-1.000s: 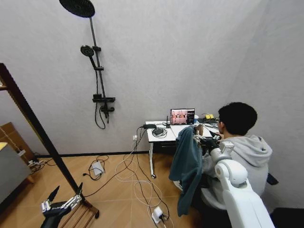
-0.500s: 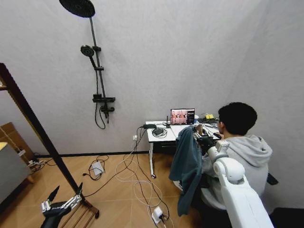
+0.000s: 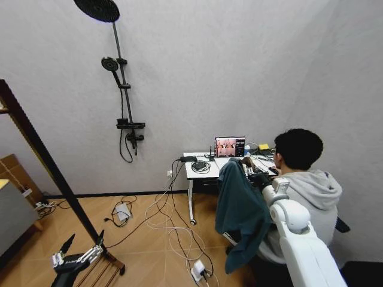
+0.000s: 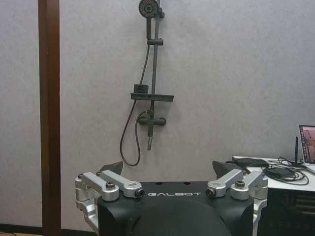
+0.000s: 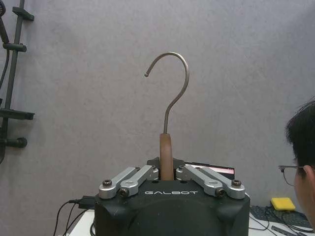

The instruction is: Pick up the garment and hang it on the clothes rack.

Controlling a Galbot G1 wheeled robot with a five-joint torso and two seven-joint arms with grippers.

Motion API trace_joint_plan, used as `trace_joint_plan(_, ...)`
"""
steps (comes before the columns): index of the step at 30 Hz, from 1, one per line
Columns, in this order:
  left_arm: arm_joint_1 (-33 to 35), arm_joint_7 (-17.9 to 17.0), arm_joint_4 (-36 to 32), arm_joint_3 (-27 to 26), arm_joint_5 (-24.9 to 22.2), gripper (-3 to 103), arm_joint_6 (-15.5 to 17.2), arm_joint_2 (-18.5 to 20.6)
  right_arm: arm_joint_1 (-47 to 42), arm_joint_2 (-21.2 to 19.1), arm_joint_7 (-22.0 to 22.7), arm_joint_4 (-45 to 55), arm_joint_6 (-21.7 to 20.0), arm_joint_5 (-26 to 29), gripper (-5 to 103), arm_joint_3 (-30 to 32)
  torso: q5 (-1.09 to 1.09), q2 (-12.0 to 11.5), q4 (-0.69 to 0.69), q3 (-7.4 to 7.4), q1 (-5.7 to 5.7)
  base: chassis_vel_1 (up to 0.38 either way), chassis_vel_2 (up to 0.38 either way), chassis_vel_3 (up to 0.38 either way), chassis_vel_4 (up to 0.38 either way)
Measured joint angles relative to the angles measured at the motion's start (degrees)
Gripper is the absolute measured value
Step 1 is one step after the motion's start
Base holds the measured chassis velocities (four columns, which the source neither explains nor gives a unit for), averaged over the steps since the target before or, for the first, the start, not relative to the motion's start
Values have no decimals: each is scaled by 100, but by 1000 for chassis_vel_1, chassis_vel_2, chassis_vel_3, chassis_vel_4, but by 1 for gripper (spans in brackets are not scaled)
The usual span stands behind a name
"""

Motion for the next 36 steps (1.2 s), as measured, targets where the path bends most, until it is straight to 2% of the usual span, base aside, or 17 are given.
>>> trace_joint_plan(11,0,0,0,0,0,100,0,0,-364,213,-106,629,2,58,10,-117,0,0,-1,0,0,0,0,0,0)
trace_joint_plan(17,0,0,0,0,0,100,0,0,-646,356,-222,1263,-104,680,10,-312,-1,0,0,0,0,58,52,47,58)
trace_joint_plan(28,0,1,0,0,0,100,0,0,-959,353,-397,1756,-172,1073,10,-323,0,0,0,0,-1,87,79,88,94)
trace_joint_plan(36,0,0,0,0,0,100,0,0,-1063,388,-416,1857,-184,1108,10,-344,0,0,1,0,0,131,130,118,129)
